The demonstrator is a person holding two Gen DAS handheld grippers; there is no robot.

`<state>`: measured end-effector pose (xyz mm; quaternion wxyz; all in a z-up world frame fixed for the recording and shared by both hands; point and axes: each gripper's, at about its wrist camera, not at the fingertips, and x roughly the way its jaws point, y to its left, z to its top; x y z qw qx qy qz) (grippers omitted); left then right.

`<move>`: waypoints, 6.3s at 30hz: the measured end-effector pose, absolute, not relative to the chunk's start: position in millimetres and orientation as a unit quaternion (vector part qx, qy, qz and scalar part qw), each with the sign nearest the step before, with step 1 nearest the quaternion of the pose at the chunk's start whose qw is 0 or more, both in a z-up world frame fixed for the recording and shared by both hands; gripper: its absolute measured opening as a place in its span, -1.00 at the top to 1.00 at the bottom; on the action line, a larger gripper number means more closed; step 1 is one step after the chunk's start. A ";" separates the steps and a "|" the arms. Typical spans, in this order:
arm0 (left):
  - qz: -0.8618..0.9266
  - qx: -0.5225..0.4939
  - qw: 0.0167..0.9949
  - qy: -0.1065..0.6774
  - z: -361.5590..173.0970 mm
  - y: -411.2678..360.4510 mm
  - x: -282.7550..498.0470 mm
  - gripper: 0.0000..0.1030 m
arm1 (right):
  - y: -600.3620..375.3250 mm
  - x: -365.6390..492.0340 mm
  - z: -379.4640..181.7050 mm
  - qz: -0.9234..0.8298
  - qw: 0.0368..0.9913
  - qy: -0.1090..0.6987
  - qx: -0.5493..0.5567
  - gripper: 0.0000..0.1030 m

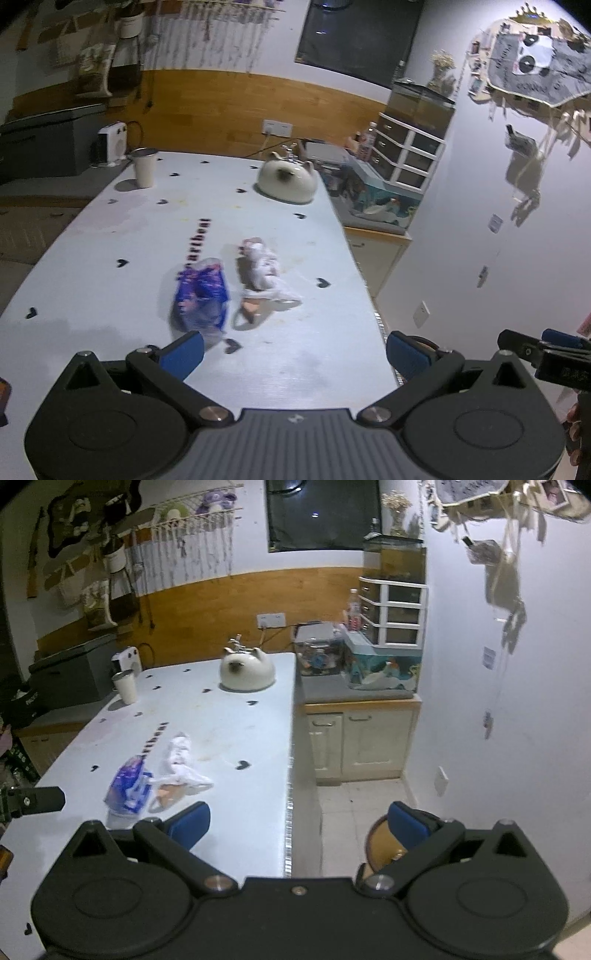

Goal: Collect trash
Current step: 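Withdraw both tools from the wastebasket back toward the table, then grasp the blue floral tissue pack with the left tool while the right tool grasps the white plastic bag, then lift the tissue pack and plastic bag and carry both toward the wastebasket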

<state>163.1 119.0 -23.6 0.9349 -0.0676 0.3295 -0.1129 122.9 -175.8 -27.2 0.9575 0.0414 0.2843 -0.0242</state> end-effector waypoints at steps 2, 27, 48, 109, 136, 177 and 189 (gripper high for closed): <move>-0.104 -0.070 0.936 0.330 -25.0 129.7 166.5 -1.00 | -163.7 125.6 -27.4 -0.018 0.959 0.279 0.038 -1.00; -0.054 -0.072 0.913 0.398 -85.5 174.2 332.3 -1.00 | -76.0 255.7 -43.4 0.050 0.949 0.311 0.029 -1.00; -0.048 -0.101 0.881 0.459 -157.1 172.3 413.7 -1.00 | -44.7 404.7 -106.6 0.103 0.910 0.395 0.068 -0.56; -0.036 -0.079 0.911 0.404 -95.5 196.9 305.0 0.19 | -39.1 323.8 -105.1 0.078 0.911 0.403 0.048 -0.02; -0.058 -0.032 0.924 0.376 -58.6 152.1 203.3 0.19 | -54.7 192.2 -52.5 0.078 0.930 0.356 0.043 -0.02; -0.155 0.011 0.876 0.456 -125.8 -272.0 315.3 0.19 | -458.6 252.7 -122.7 -0.013 0.903 0.420 0.092 -0.02; -0.165 0.004 0.817 0.552 -222.9 -331.8 370.5 0.19 | -525.7 308.5 -213.8 -0.070 0.856 0.493 0.140 -0.02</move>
